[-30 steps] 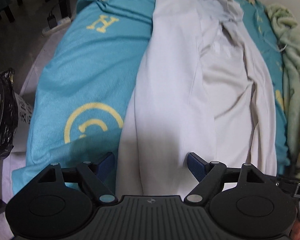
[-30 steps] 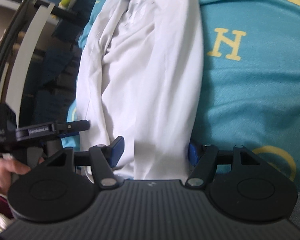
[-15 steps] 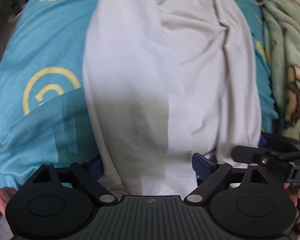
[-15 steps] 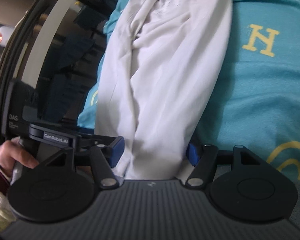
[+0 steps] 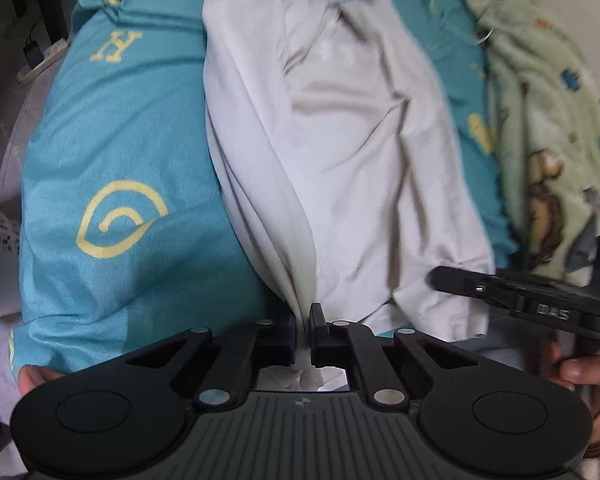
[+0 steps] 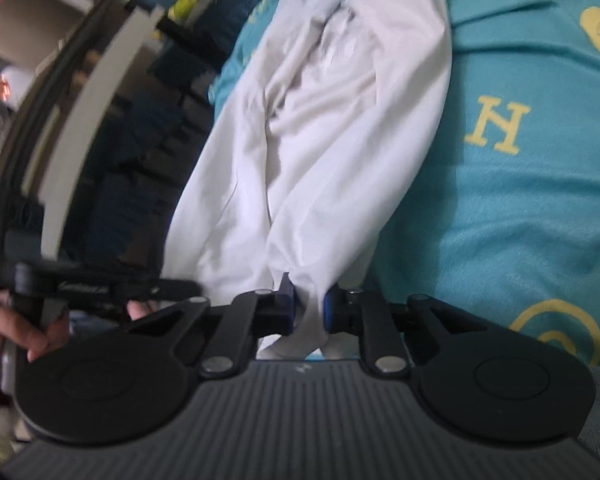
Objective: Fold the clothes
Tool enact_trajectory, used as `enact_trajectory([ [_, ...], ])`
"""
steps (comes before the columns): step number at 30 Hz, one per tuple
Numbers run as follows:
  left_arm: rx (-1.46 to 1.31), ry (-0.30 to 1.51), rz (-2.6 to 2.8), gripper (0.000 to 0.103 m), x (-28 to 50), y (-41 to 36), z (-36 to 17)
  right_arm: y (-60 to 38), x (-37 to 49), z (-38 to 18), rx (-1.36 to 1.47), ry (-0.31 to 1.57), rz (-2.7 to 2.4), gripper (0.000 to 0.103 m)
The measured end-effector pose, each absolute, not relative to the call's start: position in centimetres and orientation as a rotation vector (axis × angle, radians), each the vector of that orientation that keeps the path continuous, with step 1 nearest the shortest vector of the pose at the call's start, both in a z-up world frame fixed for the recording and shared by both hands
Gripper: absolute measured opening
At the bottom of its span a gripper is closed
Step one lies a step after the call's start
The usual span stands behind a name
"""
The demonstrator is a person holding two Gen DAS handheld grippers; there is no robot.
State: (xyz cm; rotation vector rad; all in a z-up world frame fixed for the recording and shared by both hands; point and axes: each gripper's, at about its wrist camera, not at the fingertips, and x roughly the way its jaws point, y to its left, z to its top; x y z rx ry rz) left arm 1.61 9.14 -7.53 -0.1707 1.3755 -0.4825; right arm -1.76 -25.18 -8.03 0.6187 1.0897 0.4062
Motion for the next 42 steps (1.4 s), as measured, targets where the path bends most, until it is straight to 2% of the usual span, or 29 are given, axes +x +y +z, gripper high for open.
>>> enact_trajectory([
  [7, -0.278, 1.181, -0.565, 0.006, 0.8, 9.5, -1.1, -26.7, -4.0, -3.6, 0.643, 0.970, 0.381, 0.014],
  [12, -0.311, 1.115, -0.627, 0.006, -2.4, 9.5, 2.6, -27.9, -7.2, -1.2, 0.626, 0.928, 0.407, 0.013],
  [16, -0.332, 1.084, -0.681, 0.006, -7.4, 10.4, 3.7, -28.7, -11.0, -0.3, 0.612, 0.921, 0.437, 0.014],
  [21, -0.375, 1.071, -0.725, 0.006, -12.0, 12.2, 2.5, -29.5, -15.4, 0.1, 0.597, 0.933, 0.475, 0.014],
  [26, -0.420, 0.994, -0.693, 0.006, -6.9, 11.8, 2.0, -29.8, -13.6, 1.4, 0.589, 0.869, 0.455, 0.014],
  [33, -0.478, 0.880, -0.645, 0.007, 1.1, 11.0, 1.4, -29.9, -4.5, 3.0, 0.582, 0.750, 0.389, 0.014],
  [38, -0.518, 0.798, -0.610, 0.007, 6.8, 10.4, 1.0, -31.2, 3.3, 1.2, 0.597, 0.728, 0.303, 0.014],
  [42, -0.526, 0.784, -0.552, 0.007, 13.1, 9.0, -2.2, -32.6, 8.9, -2.1, 0.604, 0.742, 0.218, 0.014],
])
